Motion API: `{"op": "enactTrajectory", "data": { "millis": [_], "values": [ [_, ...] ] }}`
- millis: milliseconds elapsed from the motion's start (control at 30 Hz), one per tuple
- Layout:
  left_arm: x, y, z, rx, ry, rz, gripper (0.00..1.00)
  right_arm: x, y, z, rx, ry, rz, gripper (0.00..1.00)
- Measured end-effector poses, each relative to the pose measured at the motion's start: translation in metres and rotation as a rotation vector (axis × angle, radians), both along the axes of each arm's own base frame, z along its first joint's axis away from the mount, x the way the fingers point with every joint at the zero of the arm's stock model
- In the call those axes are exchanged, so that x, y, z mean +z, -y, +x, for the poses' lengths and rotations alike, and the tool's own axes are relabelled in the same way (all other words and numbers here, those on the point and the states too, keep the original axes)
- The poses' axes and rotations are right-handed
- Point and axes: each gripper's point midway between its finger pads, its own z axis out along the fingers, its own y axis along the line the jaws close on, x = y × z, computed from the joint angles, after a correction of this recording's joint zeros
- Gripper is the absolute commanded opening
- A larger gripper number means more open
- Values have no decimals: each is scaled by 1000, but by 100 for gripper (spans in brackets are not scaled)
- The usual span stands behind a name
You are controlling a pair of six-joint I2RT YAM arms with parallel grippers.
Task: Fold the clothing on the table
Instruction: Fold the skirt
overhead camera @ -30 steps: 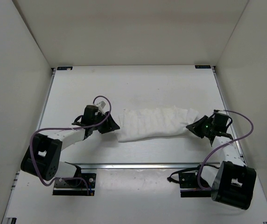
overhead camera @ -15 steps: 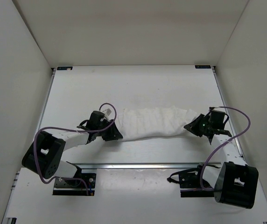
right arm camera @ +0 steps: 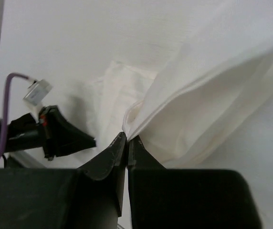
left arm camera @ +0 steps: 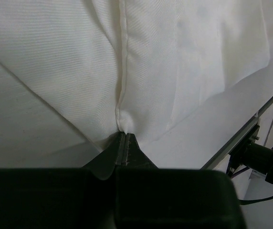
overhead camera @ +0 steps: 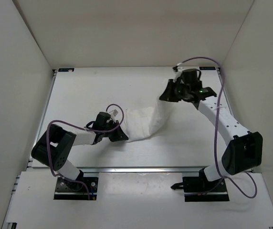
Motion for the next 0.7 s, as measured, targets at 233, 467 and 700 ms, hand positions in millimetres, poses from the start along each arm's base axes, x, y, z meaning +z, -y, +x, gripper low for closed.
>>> {"op": "enactTrajectory", "data": {
  "millis": [233,467,700],
  "values": [
    [0,0,2,6,3,-4,0,-30,-113,-41,275,-56,-21,0],
    [0,-1,3,17,4,-10,0,-78,-170,-88,402,-160,-41,0],
    [0,-5,3,31,13,-15,0,-97,-190,-100,427,-182,-40,0]
  ]
}}
